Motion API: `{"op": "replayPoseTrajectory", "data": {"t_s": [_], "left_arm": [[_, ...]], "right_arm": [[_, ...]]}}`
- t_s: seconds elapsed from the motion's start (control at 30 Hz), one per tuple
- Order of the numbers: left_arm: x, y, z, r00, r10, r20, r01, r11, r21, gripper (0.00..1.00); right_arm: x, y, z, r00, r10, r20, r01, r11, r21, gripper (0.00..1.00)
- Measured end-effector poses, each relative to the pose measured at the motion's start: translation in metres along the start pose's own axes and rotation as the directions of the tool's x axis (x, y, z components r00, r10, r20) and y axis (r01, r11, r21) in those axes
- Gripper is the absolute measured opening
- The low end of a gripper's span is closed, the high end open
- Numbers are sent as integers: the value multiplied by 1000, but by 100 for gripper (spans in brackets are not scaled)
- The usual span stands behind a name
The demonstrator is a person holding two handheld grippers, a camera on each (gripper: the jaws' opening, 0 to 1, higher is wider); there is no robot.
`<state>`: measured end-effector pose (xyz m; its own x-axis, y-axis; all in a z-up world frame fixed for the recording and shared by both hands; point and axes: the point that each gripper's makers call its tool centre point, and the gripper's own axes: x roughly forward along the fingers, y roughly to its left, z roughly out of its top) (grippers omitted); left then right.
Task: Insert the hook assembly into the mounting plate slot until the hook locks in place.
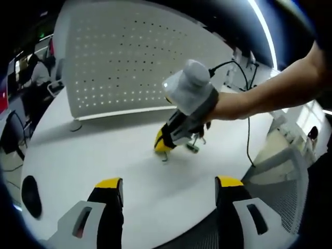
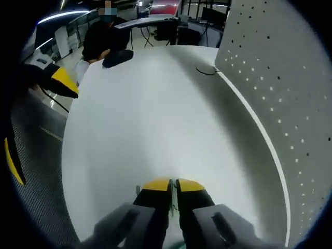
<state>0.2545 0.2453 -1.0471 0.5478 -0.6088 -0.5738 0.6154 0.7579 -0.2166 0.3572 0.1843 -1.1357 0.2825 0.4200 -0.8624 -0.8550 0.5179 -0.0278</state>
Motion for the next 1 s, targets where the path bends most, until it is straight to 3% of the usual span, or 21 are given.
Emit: {"op": "replayPoseTrajectory", "data": {"t_s": [0.23,0.5,0.6,0.7,0.83,0.93,1.0], "left_arm": [[0,0,0,1000,3,1,-3,1000,4,73],[-1,0,1,1000,3,4,-3,1000,5,72],[-1,0,1,1000,-4,9,4,1000,-14,72],[-3,2,4,999,-21,29,24,995,-97,71],[-5,7,10,997,-31,72,45,978,-203,69],[-7,12,21,993,-20,116,41,982,-185,62],[-4,10,26,994,-27,109,47,982,-183,62]], "right_arm": [[-5,-3,0,999,-29,37,26,997,71,0],[-27,-11,16,984,-101,148,75,982,171,0],[-39,-15,21,973,-134,190,91,971,219,0],[-52,-13,26,963,-137,233,63,952,299,0],[-81,-22,35,921,-217,323,79,917,392,0],[-102,-22,41,884,-264,386,79,898,433,0],[-110,-20,42,869,-281,407,69,884,462,0]]}}
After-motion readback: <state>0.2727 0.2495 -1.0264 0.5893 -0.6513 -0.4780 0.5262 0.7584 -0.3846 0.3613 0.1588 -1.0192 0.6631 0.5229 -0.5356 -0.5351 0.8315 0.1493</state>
